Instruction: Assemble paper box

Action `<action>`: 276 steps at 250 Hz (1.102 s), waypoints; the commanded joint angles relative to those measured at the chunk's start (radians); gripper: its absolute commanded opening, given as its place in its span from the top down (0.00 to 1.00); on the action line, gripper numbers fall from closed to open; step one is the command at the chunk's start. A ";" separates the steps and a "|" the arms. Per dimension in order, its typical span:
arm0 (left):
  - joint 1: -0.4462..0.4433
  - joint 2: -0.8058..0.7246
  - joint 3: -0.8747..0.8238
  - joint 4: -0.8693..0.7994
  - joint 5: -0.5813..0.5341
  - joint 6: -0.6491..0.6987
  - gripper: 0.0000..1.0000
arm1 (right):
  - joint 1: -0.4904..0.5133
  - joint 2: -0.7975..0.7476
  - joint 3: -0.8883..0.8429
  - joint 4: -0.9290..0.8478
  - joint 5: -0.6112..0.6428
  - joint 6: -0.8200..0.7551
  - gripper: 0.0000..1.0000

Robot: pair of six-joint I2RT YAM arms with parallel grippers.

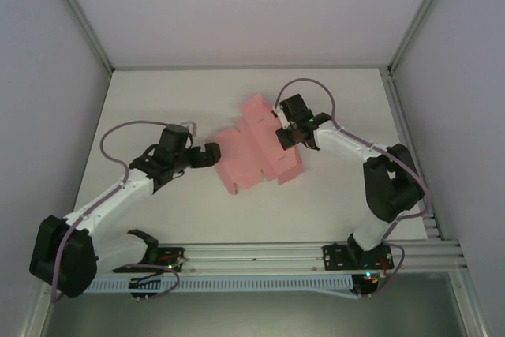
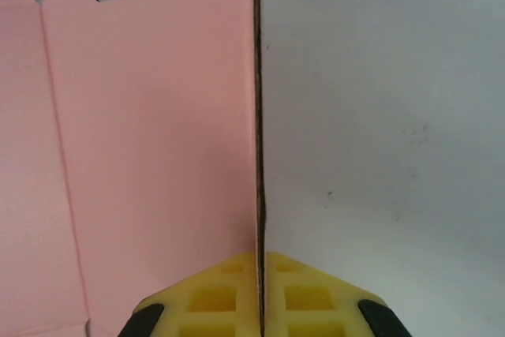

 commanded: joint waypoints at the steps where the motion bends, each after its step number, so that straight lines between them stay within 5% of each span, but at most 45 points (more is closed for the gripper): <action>1: 0.004 0.063 -0.037 0.233 0.280 -0.031 0.00 | 0.038 0.004 0.034 0.032 0.159 -0.112 1.00; 121: -0.014 0.448 -0.005 0.423 0.400 -0.044 0.01 | 0.157 0.003 0.044 0.175 0.022 -0.357 0.95; 174: -0.028 0.519 0.000 0.433 0.386 -0.055 0.00 | 0.235 0.030 0.019 0.239 0.177 -0.491 0.97; 240: -0.029 0.295 -0.068 0.352 0.402 -0.086 0.00 | 0.266 0.007 -0.118 0.455 0.228 -0.719 0.98; 276: -0.026 0.065 -0.014 0.082 0.181 -0.049 0.00 | 0.259 0.026 -0.103 0.416 0.216 -0.740 0.97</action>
